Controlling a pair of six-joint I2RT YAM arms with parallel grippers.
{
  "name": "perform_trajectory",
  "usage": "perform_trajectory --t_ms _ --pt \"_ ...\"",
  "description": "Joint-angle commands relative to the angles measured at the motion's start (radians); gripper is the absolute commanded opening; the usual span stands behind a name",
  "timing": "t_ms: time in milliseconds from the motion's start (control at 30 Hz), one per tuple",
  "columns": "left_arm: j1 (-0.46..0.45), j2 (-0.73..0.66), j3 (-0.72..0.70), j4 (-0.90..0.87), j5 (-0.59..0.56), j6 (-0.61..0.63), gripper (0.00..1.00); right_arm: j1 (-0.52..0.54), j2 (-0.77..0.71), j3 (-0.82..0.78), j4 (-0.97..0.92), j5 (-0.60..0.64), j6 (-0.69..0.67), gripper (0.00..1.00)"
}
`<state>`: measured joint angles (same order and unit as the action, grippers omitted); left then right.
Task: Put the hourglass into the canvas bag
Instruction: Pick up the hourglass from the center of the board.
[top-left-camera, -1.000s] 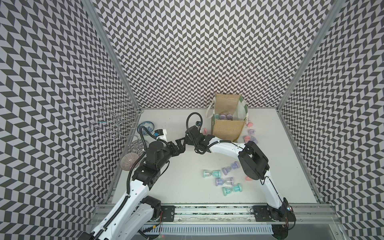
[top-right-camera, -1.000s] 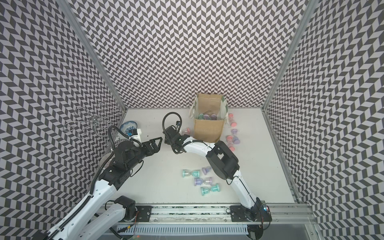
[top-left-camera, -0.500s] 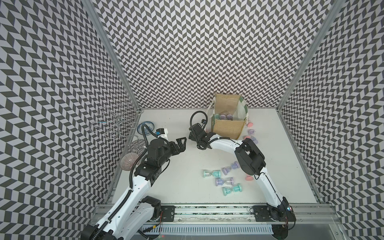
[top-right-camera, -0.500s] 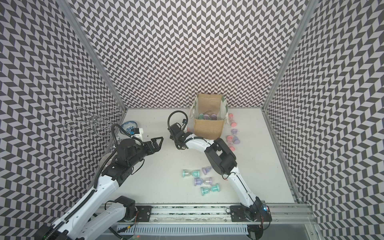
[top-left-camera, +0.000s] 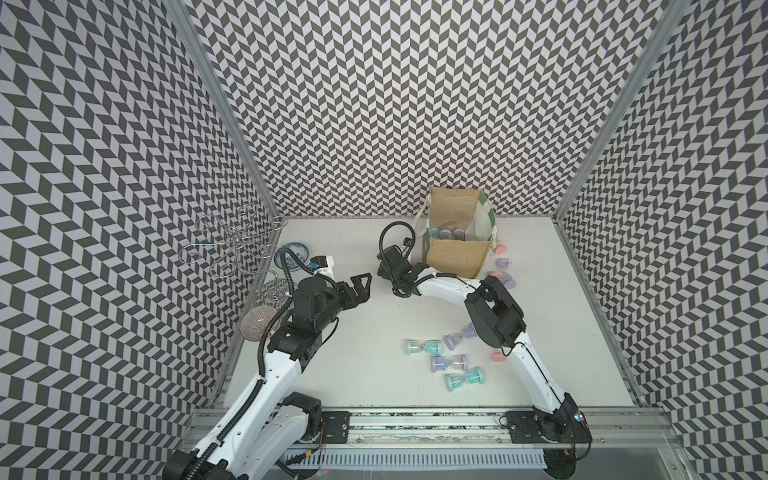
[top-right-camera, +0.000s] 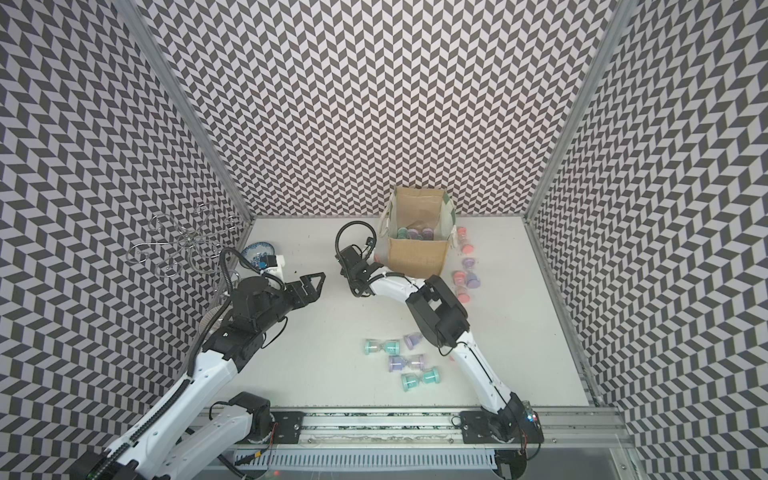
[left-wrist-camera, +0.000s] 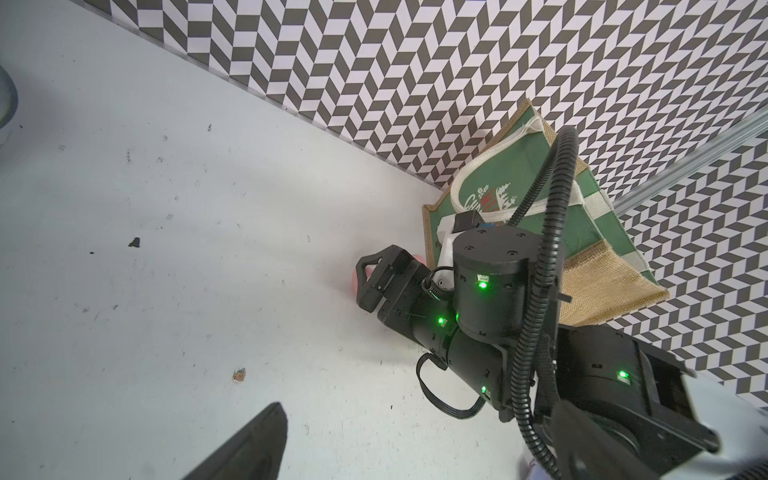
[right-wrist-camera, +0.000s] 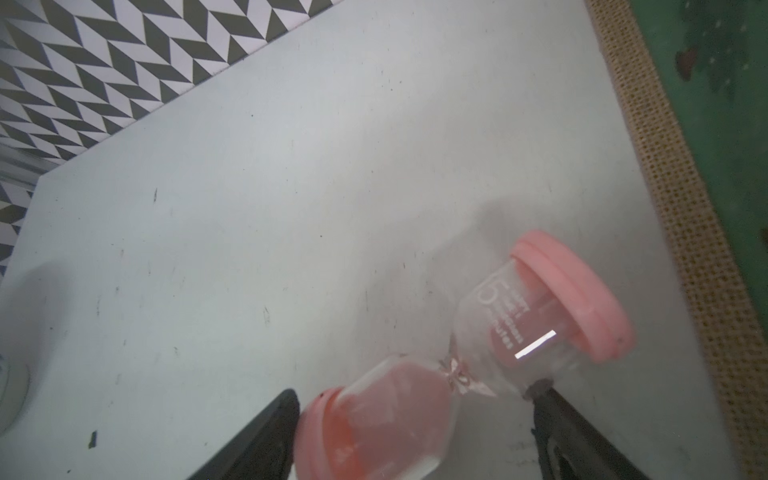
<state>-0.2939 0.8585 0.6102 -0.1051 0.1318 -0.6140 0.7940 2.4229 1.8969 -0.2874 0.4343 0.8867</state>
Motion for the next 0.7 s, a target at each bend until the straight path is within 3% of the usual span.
perform_trajectory --t_ms 0,400,667 --pt "0.006 0.001 0.022 0.032 0.017 0.008 0.99 -0.005 -0.007 -0.016 0.002 0.034 0.027 0.83" --pt "0.008 -0.019 0.005 0.043 0.03 -0.019 0.99 -0.003 -0.112 -0.162 -0.042 0.018 0.035 0.7" --pt "0.008 -0.026 -0.005 0.058 0.04 -0.034 0.99 -0.001 -0.158 -0.244 0.016 0.05 0.048 0.68"
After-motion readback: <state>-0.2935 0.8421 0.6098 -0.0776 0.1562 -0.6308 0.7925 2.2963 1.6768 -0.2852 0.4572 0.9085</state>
